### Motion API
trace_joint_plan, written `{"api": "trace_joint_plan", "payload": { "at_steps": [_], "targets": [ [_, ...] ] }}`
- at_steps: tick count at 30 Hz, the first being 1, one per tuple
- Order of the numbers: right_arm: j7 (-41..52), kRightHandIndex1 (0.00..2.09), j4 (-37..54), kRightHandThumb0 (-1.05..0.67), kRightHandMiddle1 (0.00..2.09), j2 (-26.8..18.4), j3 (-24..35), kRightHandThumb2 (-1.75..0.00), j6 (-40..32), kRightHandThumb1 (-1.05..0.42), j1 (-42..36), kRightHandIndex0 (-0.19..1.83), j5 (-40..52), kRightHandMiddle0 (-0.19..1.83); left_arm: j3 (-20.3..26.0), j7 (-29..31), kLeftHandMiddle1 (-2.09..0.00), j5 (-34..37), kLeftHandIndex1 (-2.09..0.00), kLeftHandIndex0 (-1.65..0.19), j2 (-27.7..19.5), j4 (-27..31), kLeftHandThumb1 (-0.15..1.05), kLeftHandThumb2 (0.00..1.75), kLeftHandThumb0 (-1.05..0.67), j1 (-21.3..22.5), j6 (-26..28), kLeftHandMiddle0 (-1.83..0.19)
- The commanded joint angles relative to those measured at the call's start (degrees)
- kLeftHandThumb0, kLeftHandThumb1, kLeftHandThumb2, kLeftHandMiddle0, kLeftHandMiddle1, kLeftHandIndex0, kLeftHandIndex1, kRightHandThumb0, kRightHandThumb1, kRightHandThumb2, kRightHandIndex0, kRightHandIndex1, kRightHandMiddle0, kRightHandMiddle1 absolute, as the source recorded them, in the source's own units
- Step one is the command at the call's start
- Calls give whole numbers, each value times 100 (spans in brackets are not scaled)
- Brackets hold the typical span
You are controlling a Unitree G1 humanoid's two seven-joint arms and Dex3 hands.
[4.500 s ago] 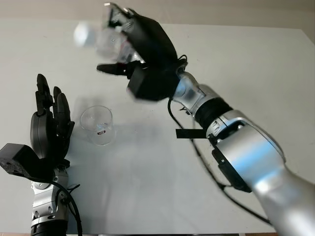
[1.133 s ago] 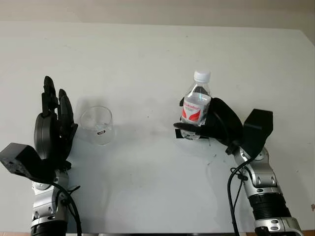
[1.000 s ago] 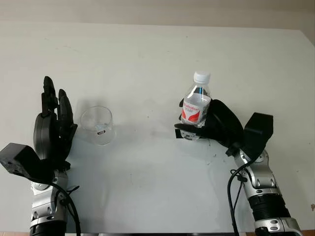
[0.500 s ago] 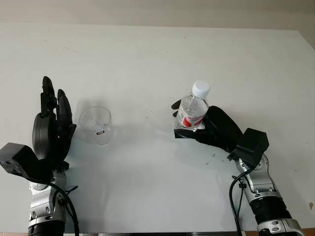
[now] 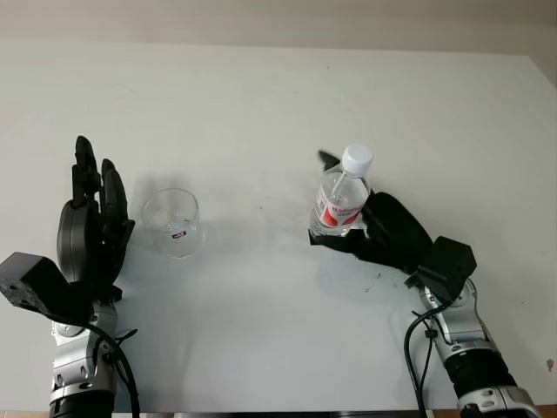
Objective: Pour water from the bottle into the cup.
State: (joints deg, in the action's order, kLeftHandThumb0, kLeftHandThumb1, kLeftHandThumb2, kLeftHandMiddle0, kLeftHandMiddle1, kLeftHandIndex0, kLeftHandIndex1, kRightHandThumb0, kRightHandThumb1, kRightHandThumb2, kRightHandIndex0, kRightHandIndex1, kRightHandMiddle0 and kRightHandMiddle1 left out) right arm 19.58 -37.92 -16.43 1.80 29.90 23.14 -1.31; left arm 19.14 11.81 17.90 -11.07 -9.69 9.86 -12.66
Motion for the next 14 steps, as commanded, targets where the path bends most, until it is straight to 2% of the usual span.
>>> {"api": "trace_joint_plan", "payload": {
  "at_steps": [1, 7, 14],
  "targets": [
    [-100, 0, -469, -91, 0, 99, 105, -6, 28, -98, -26, -19, 102, -19, 0, 28, -5, -16, 0, 19, -36, -32, 105, 55, -67, 6, -68, 18],
    [224, 0, -778, -92, 0, 14, 95, -6, 151, -99, 139, -19, 238, -19, -10, -38, -6, -29, 0, 19, -2, -7, 105, 55, -67, 21, -56, 17],
    [540, 0, -194, -92, 0, -9, -63, -5, 31, -97, -120, -19, 238, -19, -37, -45, -5, -57, 0, 19, 5, 87, 105, 56, -66, -83, -93, 18]
  ]
}}
